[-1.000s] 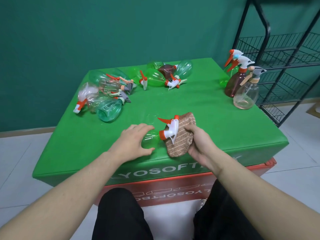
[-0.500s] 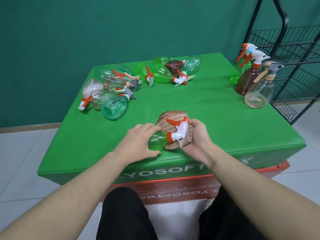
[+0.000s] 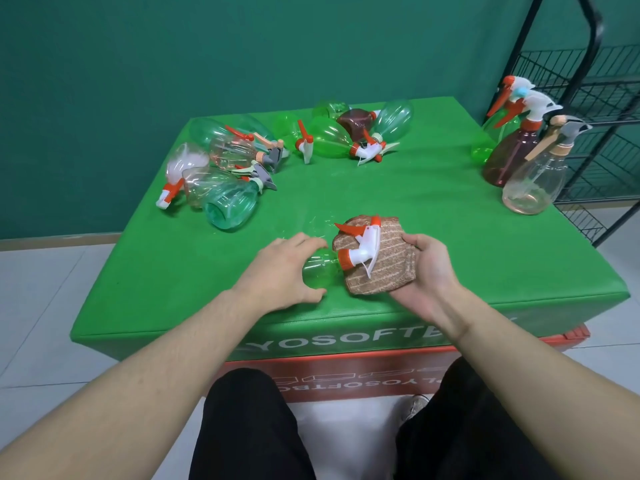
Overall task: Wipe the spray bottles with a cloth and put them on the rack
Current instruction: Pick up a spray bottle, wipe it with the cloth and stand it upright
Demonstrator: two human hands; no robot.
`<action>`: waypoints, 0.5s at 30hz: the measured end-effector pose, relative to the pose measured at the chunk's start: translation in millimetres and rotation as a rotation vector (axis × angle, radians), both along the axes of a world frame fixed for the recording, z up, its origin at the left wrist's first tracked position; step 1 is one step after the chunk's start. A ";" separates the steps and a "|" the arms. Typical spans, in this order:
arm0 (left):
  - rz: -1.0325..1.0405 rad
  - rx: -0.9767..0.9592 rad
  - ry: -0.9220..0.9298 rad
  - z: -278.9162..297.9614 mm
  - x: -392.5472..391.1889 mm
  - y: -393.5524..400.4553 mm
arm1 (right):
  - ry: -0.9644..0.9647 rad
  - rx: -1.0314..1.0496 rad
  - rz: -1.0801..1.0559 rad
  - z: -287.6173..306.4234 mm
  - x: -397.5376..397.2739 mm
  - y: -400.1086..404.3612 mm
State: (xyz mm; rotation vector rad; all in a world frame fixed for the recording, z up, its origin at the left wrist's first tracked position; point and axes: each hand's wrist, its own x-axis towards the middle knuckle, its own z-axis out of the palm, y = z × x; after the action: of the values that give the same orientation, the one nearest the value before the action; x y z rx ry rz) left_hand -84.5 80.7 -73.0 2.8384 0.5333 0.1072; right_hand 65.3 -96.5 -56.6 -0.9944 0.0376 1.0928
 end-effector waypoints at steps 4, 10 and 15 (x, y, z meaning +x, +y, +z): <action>-0.020 -0.010 0.000 0.6 -0.3 0.0 | 0.031 0.008 0.010 1.3 -2.9 26.3; 0.003 -0.011 0.013 1.8 1.1 -1.2 | 0.072 -0.048 -0.002 -4.0 -1.1 46.0; 0.059 -0.008 0.027 5.6 8.3 -3.1 | -0.007 -0.001 -0.026 -2.9 1.2 30.8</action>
State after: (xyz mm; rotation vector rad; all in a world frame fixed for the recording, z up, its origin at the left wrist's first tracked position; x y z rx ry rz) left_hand -76.2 77.6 -67.4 2.8208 0.6219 0.0781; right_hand 66.5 -65.7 -59.5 -0.9962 0.0458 1.0659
